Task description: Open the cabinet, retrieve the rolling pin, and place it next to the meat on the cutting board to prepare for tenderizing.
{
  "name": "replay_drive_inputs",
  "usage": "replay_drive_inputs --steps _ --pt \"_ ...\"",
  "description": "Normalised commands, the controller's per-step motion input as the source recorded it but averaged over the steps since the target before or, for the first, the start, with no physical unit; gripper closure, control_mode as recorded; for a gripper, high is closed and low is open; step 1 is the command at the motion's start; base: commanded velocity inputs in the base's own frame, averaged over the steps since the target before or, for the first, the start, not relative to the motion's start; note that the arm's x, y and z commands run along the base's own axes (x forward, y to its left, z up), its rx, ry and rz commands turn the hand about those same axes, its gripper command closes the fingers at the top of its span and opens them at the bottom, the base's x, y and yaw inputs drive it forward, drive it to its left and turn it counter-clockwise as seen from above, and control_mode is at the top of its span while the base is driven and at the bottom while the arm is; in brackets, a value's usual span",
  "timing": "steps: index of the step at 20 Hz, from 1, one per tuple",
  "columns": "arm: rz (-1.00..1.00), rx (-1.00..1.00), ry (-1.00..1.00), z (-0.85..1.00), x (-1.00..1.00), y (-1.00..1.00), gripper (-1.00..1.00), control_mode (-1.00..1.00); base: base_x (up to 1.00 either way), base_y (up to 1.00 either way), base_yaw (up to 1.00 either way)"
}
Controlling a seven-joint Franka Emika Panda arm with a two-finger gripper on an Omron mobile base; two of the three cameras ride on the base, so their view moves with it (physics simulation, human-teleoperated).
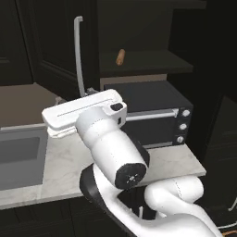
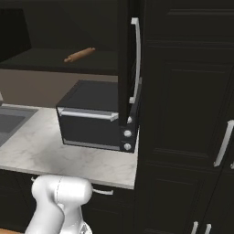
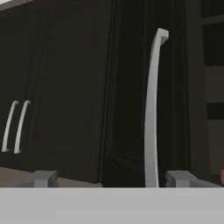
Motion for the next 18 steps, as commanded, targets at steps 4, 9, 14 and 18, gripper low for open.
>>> replay_drive_inputs --steps 4,9,14,18 --pt "0.02 0.04 -0.07 -0.01 -0.64 -0.10 -1.00 -1.00 0.00 0.00 0.00" --pt "0.03 0.10 -0.01 0.00 -0.40 -0.43 -1.00 -1.00 0.00 0.00 0.00" --pt "0.04 0.10 -0.01 0.00 -0.30 -0.53 -1.00 -1.00 0.00 0.00 0.00" --pt "0.04 0.10 0.00 0.00 -0.26 -0.54 -1.00 -1.00 0.00 0.00 0.00"
